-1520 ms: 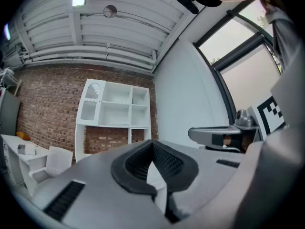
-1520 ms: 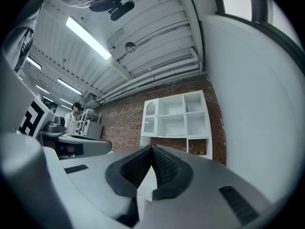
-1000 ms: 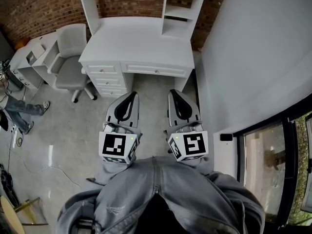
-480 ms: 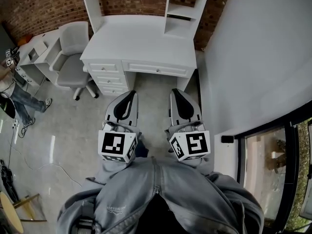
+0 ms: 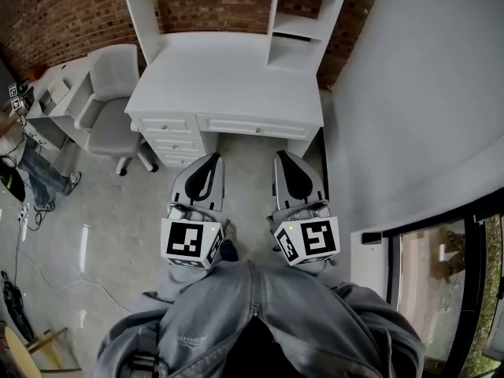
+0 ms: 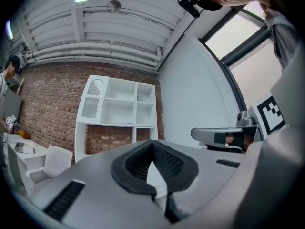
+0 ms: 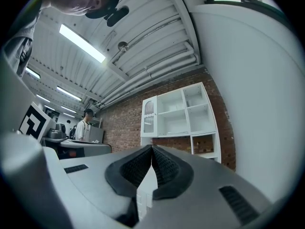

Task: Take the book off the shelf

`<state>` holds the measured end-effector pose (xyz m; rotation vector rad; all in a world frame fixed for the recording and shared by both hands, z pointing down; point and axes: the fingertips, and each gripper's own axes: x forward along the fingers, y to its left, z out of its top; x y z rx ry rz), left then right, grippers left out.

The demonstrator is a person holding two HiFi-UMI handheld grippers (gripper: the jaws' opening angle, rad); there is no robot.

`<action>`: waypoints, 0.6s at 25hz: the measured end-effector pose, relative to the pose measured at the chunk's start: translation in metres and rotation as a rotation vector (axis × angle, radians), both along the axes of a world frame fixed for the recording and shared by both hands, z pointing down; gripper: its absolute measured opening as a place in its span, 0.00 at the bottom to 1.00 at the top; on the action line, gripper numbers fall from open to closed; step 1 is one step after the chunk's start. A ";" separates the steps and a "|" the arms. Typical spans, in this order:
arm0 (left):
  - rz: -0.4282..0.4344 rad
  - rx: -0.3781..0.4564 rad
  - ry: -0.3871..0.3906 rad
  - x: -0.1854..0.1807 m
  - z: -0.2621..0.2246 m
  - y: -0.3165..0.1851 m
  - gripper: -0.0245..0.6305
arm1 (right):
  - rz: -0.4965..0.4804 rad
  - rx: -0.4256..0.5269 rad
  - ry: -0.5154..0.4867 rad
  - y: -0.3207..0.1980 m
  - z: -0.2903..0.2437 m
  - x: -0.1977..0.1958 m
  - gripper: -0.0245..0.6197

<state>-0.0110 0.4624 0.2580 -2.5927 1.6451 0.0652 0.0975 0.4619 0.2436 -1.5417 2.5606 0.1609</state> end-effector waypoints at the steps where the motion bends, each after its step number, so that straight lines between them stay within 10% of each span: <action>1: 0.005 0.001 -0.001 -0.003 0.001 -0.010 0.05 | 0.003 -0.001 0.000 -0.010 0.001 -0.003 0.08; 15: 0.057 -0.009 -0.002 -0.042 0.002 -0.146 0.05 | 0.068 -0.022 -0.008 -0.141 0.004 -0.040 0.08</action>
